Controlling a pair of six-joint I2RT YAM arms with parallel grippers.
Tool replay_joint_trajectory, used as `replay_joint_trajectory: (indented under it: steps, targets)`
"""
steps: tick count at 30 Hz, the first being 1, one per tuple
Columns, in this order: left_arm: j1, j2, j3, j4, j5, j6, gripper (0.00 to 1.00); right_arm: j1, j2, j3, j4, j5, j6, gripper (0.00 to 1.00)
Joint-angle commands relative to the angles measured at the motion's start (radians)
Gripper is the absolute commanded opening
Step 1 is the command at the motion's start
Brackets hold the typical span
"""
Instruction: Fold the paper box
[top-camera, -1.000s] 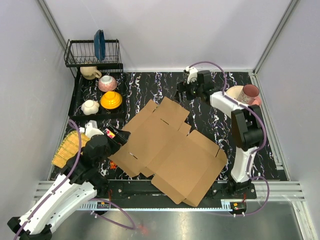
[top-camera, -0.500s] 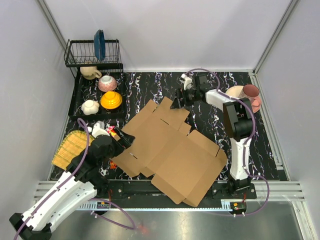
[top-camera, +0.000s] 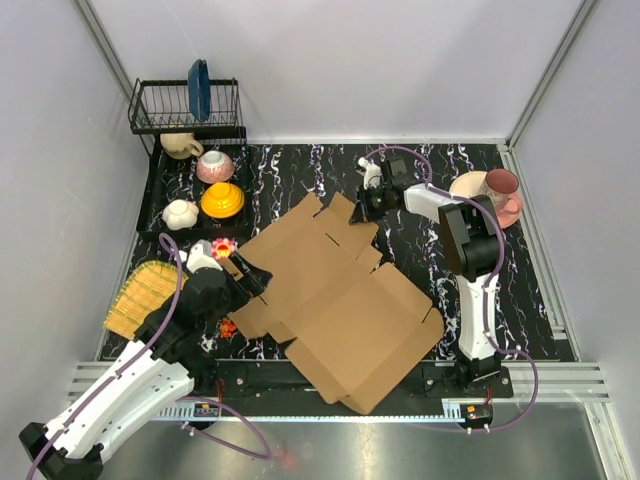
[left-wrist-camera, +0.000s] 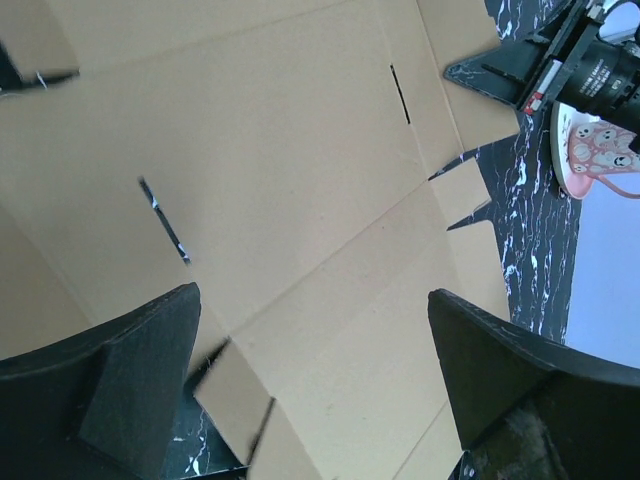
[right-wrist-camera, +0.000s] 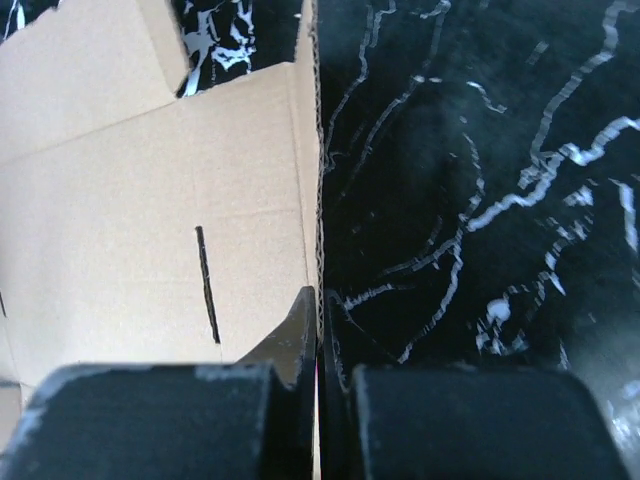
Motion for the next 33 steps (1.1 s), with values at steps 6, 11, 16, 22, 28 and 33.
replay_joint_trajectory:
  steps: [6, 11, 16, 22, 28, 33]
  targets:
    - [0.006, 0.090, 0.209, 0.071, -0.118, 0.149, 0.99, -0.047, -0.367, -0.197, 0.067, 0.375, 0.215, 0.00]
    - [0.006, 0.159, 0.235, 0.129, -0.141, 0.176, 0.99, -0.047, -0.528, -0.355, 0.027, 0.481, 0.259, 0.00]
    - [0.006, 0.224, 0.240, 0.178, -0.132, 0.179, 0.99, -0.047, -0.712, -0.526, 0.010, 0.516, 0.280, 0.00]
    - [0.009, 0.304, 0.260, 0.212, -0.147, 0.199, 0.99, -0.050, -0.930, -0.608, -0.057, 0.585, 0.357, 0.00]
    - [0.038, 0.432, 0.301, 0.182, -0.180, 0.232, 0.99, -0.048, -1.039, -0.666, -0.099, 0.722, 0.529, 0.00]
    - [0.110, 0.569, 0.327, 0.184, -0.080, 0.234, 0.99, -0.048, -1.124, -0.758, -0.051, 0.725, 0.604, 0.00]
